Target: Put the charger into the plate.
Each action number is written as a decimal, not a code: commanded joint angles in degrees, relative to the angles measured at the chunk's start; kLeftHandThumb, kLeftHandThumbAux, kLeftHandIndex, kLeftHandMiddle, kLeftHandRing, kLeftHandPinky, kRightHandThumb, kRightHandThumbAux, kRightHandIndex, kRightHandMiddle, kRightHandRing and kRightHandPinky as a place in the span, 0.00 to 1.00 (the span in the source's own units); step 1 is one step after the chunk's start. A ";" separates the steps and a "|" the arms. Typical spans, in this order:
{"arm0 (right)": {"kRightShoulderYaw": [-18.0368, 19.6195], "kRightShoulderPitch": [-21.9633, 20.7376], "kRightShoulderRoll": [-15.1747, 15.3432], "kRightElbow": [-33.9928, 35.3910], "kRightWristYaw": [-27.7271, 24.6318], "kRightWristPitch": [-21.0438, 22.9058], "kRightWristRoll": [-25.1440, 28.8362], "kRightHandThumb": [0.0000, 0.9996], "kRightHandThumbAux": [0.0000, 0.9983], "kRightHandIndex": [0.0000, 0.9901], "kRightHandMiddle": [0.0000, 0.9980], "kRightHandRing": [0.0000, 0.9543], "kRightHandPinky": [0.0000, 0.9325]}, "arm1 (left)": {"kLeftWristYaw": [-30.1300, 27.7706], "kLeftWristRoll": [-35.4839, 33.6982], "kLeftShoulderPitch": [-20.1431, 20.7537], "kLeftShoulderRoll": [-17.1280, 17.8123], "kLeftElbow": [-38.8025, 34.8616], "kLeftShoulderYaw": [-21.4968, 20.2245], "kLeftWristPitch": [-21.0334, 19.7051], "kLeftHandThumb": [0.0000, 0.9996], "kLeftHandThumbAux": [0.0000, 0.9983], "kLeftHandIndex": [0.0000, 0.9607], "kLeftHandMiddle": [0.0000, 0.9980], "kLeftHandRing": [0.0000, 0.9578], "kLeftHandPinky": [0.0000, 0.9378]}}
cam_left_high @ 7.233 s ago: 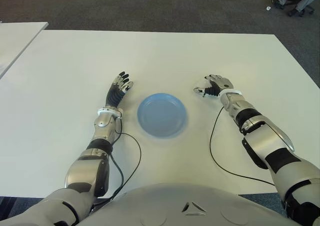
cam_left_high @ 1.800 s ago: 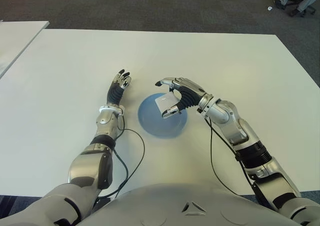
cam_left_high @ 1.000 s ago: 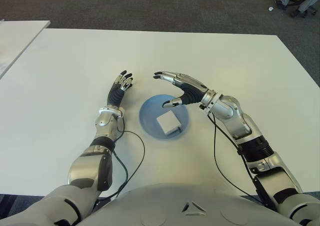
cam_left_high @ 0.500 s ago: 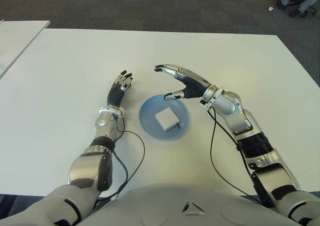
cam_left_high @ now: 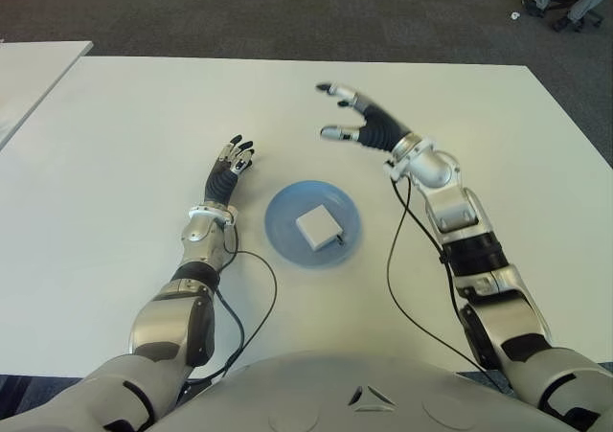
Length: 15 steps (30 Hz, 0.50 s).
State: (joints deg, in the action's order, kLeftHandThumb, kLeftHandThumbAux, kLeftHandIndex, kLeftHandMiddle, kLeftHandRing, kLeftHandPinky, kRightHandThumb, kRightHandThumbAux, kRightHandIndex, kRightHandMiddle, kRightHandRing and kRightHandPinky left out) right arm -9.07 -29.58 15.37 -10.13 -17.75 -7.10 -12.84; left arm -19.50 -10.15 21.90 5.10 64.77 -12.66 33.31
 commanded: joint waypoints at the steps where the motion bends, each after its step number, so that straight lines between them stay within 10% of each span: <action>1: 4.92 1.01 -4.66 -4.64 3.85 -1.25 6.67 0.09 0.41 0.00 0.00 0.00 0.00 | -0.43 0.42 -3.44 -0.26 3.38 0.04 -4.14 0.00 0.47 0.04 0.17 0.16 0.12; 15: 2.79 14.17 -15.52 -13.15 19.06 -18.23 3.27 0.04 0.74 0.00 0.00 0.00 0.00 | 0.05 0.97 -3.53 0.76 3.99 0.35 -4.45 0.00 0.48 0.04 0.17 0.15 0.13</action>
State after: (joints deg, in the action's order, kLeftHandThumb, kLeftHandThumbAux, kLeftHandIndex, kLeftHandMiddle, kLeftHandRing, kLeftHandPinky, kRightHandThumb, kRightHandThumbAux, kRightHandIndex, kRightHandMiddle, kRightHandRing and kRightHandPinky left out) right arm -5.29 -16.61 1.30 -21.41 -0.76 -23.45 -7.97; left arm -19.50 -10.09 22.12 6.06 65.25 -12.61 33.21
